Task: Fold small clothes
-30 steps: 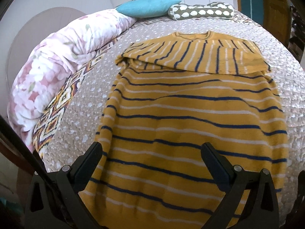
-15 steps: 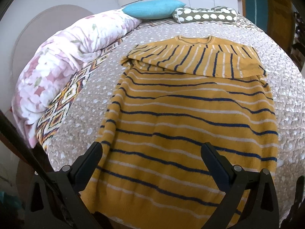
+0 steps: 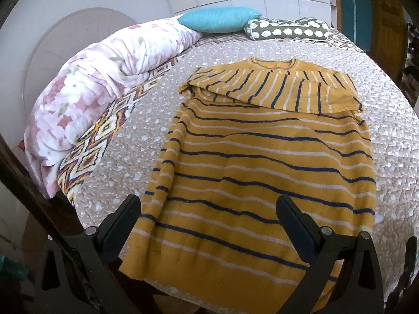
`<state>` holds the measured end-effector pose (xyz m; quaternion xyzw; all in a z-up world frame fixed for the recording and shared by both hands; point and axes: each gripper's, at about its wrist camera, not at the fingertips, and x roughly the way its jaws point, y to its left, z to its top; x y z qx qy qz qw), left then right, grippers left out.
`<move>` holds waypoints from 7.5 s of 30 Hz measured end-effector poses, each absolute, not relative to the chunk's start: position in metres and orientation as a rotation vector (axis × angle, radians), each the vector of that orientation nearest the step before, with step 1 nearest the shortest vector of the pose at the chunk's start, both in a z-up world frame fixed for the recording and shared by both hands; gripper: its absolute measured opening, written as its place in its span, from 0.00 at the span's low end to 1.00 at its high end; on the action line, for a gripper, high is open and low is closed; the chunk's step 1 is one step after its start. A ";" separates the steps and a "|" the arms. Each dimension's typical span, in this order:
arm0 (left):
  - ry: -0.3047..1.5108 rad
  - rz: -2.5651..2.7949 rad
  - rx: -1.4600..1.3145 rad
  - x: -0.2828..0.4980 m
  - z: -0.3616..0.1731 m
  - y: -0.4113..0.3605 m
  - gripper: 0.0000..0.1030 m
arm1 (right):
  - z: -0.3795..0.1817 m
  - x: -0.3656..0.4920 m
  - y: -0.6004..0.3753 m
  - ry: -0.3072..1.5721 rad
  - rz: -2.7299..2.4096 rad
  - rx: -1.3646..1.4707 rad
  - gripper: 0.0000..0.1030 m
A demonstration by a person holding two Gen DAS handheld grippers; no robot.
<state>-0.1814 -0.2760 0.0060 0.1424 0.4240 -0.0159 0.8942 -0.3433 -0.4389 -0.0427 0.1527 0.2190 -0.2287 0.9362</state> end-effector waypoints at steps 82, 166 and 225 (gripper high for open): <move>1.172 -0.626 -0.455 -0.109 -0.078 -0.072 0.14 | -0.072 -0.268 -0.374 0.844 -0.085 0.825 0.37; 0.724 -0.260 -0.140 0.044 -0.036 -0.029 0.80 | -0.063 0.165 -0.258 1.112 -0.003 0.096 0.30; 0.845 -0.446 -0.115 0.037 -0.055 -0.109 0.84 | -0.059 -0.114 -0.501 1.089 -0.647 0.228 0.02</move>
